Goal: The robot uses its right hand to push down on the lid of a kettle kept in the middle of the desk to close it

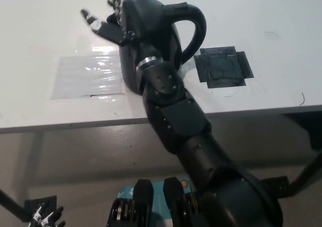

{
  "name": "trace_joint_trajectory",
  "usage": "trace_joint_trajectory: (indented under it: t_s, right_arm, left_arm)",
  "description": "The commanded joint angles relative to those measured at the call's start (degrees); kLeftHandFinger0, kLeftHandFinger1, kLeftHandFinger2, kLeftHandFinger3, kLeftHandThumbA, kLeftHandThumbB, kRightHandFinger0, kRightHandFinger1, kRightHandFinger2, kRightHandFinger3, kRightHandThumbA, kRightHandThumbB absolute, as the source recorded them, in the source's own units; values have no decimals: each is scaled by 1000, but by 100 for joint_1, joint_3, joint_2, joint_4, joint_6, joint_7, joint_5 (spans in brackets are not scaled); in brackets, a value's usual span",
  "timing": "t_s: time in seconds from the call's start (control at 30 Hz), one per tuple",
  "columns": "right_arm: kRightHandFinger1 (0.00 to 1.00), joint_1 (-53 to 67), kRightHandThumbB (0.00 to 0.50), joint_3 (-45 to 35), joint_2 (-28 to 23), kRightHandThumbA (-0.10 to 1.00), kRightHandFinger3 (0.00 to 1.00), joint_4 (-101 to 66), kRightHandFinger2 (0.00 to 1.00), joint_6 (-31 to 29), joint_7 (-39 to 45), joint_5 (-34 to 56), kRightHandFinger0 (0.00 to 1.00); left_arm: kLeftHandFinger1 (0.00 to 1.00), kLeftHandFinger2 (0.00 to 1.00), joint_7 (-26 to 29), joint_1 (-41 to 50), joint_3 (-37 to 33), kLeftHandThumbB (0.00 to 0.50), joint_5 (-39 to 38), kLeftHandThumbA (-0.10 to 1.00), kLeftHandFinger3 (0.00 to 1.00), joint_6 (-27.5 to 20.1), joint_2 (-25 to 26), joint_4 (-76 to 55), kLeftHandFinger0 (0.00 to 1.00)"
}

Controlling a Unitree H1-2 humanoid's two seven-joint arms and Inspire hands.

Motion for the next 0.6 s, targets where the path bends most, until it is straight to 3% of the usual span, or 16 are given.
trace_joint_trajectory:
  t_s: [0.0, 0.13, 0.5, 0.57]
  right_arm:
    - [1000, -43, 111, 105, -568, 668, 1000, -3019, 1000, 1557, 570, 147, 1000]
    - [1000, 140, 150, 149, -813, 650, 1000, -4096, 1000, 2105, 773, 345, 1000]
    - [1000, 860, 146, 190, -1572, 624, 1000, -6266, 1000, 3260, 1088, 820, 1000]
    - [1000, 1259, 149, 179, -1792, 568, 1000, -6740, 1000, 3323, 1166, 963, 1000]
  left_arm:
    - [1000, 864, -12, 247, 182, 271, -167, 258, 1000, -132, 88, -56, 1000]
    - [1000, 875, -9, 310, 247, 263, -176, 271, 1000, -168, 84, -15, 1000]
    - [1000, 897, -122, 385, 301, 288, -229, 282, 1000, -352, 73, 127, 1000]
    - [1000, 899, -143, 380, 313, 274, -242, 279, 1000, -371, 98, 122, 1000]
